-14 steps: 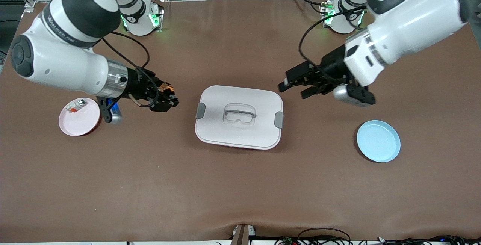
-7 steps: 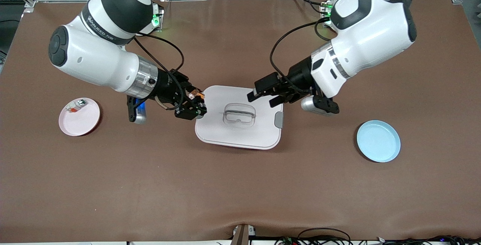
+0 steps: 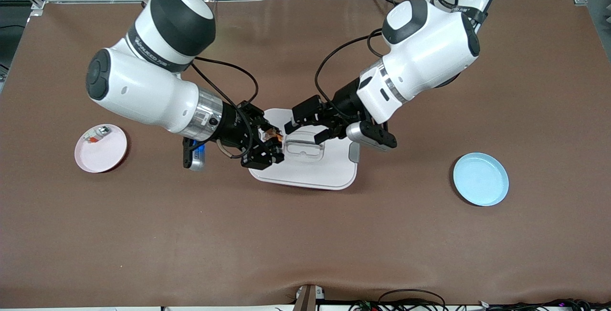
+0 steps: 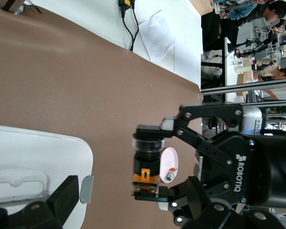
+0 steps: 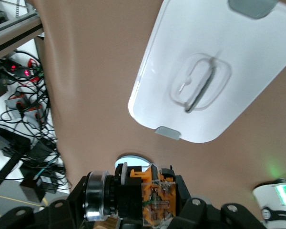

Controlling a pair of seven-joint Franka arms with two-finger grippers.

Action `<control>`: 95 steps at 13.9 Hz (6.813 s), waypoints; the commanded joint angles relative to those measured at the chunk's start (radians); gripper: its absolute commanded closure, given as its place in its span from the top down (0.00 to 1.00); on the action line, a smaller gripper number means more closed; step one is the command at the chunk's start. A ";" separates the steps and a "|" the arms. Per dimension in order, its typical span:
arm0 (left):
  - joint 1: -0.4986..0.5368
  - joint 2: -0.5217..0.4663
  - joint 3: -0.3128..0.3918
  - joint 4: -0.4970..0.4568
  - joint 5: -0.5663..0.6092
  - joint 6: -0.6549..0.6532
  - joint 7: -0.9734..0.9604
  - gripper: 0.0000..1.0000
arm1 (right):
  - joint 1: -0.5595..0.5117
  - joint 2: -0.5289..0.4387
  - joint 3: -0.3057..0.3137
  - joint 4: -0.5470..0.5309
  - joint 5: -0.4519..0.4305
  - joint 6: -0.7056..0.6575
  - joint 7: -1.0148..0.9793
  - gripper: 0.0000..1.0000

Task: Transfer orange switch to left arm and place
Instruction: 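Close the left gripper on the switch held by the right gripper, then open the right gripper and withdraw while the left gripper pulls the switch away, then move the switch over the blue plate while the right gripper returns to rest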

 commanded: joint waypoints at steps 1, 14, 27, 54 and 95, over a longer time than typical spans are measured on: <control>-0.003 0.043 0.000 0.046 -0.023 0.024 0.111 1.00 | 0.026 0.046 -0.013 0.066 0.019 0.019 0.043 0.00; -0.028 0.168 -0.011 0.126 -0.092 0.166 0.229 1.00 | 0.040 0.084 -0.008 0.130 0.020 0.065 0.118 0.00; -0.015 0.157 -0.011 0.125 -0.090 0.159 0.232 0.00 | 0.034 0.100 -0.016 0.132 0.016 0.139 0.067 0.00; 0.230 -0.170 0.005 0.042 0.580 -0.719 0.070 0.00 | -0.365 -0.061 -0.018 0.120 -0.260 -0.596 -1.118 1.00; 0.683 0.022 0.011 -0.325 0.956 -0.356 -1.228 0.00 | -0.527 -0.207 -0.016 0.018 -0.612 -0.763 -1.668 1.00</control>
